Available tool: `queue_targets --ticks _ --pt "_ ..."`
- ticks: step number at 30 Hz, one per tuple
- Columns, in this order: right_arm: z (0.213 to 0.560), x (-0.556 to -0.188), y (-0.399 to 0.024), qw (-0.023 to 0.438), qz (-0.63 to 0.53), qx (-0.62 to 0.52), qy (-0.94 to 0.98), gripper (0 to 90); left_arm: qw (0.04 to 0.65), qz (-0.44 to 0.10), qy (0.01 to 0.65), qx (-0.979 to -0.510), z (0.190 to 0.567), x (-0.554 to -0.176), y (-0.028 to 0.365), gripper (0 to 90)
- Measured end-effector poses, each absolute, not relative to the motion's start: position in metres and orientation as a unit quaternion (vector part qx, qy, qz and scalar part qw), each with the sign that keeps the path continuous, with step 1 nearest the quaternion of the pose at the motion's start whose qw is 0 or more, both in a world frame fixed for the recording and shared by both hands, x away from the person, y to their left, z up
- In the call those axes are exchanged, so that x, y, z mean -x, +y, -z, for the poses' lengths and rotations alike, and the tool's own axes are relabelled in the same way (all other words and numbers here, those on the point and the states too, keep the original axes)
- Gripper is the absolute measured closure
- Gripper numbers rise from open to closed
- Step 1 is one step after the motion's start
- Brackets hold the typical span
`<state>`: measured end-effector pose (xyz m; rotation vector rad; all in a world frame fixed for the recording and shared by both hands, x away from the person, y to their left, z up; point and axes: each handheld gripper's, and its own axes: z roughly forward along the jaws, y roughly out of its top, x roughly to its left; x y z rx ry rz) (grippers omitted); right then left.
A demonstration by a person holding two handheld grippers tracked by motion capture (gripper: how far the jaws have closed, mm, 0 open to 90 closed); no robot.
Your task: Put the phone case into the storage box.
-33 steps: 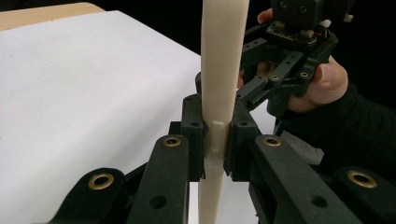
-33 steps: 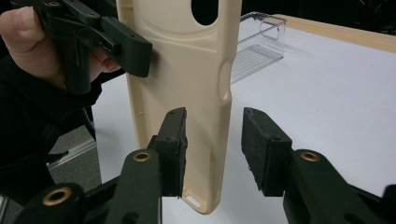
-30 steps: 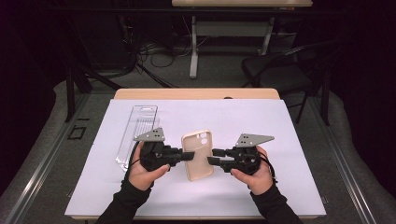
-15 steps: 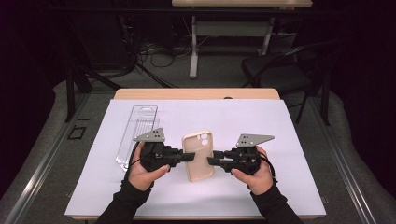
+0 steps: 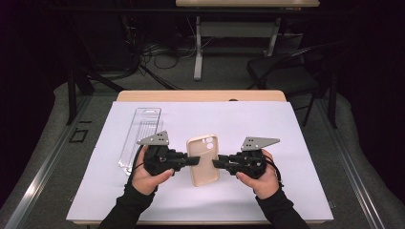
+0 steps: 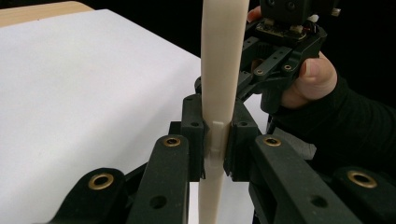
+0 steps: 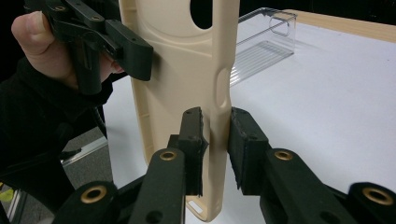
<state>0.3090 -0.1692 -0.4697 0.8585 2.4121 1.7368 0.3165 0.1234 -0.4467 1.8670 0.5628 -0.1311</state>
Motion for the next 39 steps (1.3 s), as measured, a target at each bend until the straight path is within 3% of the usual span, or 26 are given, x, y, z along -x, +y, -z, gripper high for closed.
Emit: queue_targets --ticks 39 --pt "0.4714 -0.3099 -0.1719 0.025 -0.564 -0.276 0.778 82.2 0.562 0.061 0.24 -0.789 0.4485 -0.3178 0.1234 80.7"
